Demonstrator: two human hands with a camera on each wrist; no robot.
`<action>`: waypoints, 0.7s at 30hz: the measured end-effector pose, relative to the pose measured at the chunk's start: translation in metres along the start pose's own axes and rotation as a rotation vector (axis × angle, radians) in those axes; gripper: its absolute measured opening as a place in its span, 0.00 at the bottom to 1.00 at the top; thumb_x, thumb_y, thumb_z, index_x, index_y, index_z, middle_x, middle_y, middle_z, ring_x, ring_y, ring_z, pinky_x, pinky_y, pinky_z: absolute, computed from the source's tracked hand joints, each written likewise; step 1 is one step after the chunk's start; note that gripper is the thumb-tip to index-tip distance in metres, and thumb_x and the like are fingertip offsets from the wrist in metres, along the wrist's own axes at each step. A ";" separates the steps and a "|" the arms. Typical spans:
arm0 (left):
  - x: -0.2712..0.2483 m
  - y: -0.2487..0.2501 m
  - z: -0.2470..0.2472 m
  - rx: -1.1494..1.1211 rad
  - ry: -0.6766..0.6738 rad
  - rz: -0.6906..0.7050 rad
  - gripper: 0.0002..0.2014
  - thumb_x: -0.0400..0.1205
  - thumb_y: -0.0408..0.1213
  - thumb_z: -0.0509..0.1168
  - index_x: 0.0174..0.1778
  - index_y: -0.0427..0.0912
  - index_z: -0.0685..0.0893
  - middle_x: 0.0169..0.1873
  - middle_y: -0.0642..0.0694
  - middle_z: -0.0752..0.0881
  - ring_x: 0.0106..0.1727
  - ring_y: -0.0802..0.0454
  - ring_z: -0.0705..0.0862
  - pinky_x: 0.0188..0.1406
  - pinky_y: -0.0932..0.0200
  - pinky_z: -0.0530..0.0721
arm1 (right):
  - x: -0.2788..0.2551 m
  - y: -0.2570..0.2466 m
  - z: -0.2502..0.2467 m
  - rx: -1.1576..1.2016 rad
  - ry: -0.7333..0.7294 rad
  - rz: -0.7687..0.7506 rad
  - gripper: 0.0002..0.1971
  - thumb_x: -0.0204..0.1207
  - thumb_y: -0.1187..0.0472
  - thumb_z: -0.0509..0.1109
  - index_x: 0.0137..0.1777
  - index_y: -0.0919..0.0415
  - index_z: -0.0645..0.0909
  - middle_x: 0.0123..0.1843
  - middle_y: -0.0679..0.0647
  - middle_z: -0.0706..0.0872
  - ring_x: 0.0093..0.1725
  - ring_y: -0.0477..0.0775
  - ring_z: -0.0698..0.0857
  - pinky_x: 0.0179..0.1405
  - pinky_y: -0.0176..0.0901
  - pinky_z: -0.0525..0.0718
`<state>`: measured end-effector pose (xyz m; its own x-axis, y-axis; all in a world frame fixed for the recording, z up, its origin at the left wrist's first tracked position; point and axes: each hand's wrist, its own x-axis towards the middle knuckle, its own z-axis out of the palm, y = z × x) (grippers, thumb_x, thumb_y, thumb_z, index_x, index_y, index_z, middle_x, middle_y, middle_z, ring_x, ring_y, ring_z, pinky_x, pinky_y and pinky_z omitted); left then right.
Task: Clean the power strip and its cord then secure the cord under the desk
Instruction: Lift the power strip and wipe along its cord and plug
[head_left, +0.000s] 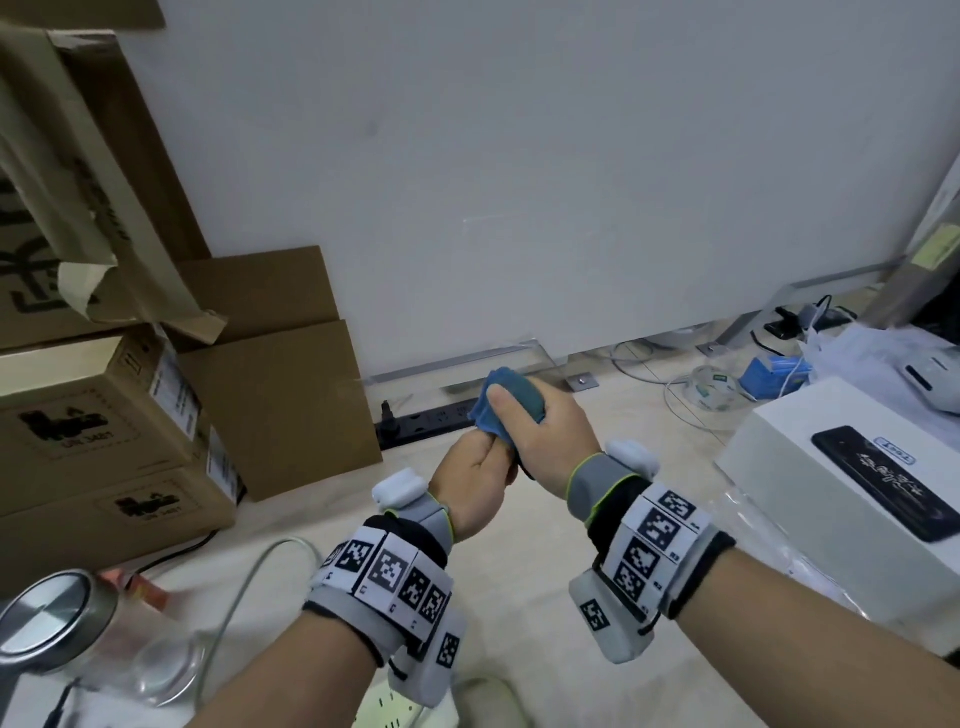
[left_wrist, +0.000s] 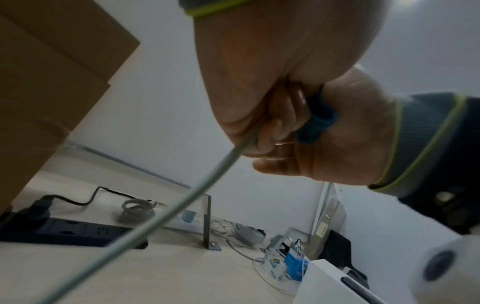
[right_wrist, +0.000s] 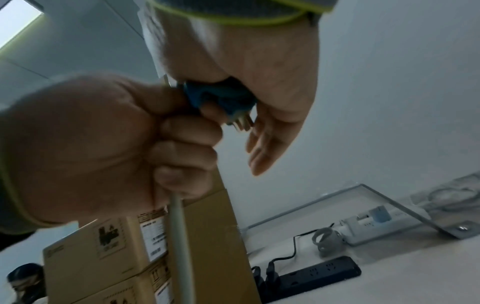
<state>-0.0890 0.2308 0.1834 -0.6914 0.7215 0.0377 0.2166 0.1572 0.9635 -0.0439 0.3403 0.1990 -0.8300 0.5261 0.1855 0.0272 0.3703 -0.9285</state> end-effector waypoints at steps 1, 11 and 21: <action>-0.001 0.000 0.000 0.034 0.017 0.045 0.15 0.78 0.45 0.50 0.28 0.43 0.69 0.23 0.49 0.70 0.27 0.51 0.65 0.30 0.52 0.63 | 0.000 0.000 0.001 -0.009 -0.015 0.013 0.14 0.78 0.45 0.66 0.41 0.54 0.83 0.32 0.46 0.84 0.33 0.48 0.82 0.32 0.41 0.79; -0.018 -0.033 -0.003 0.220 -0.084 0.189 0.17 0.84 0.48 0.48 0.28 0.52 0.67 0.24 0.54 0.70 0.26 0.57 0.67 0.32 0.53 0.70 | 0.018 0.031 -0.006 0.067 -0.209 0.428 0.28 0.75 0.38 0.67 0.42 0.69 0.83 0.36 0.69 0.83 0.30 0.57 0.78 0.29 0.42 0.76; -0.044 -0.133 0.032 0.882 -0.384 -0.100 0.20 0.84 0.51 0.58 0.71 0.51 0.73 0.65 0.47 0.80 0.66 0.43 0.76 0.65 0.45 0.76 | -0.049 0.099 -0.006 -0.257 -0.252 0.470 0.10 0.79 0.55 0.67 0.42 0.60 0.82 0.35 0.57 0.85 0.33 0.58 0.79 0.31 0.42 0.75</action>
<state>-0.0658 0.1997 0.0448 -0.4961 0.8239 -0.2740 0.7168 0.5667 0.4063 0.0029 0.3552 0.1002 -0.8023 0.4919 -0.3382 0.5320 0.3322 -0.7789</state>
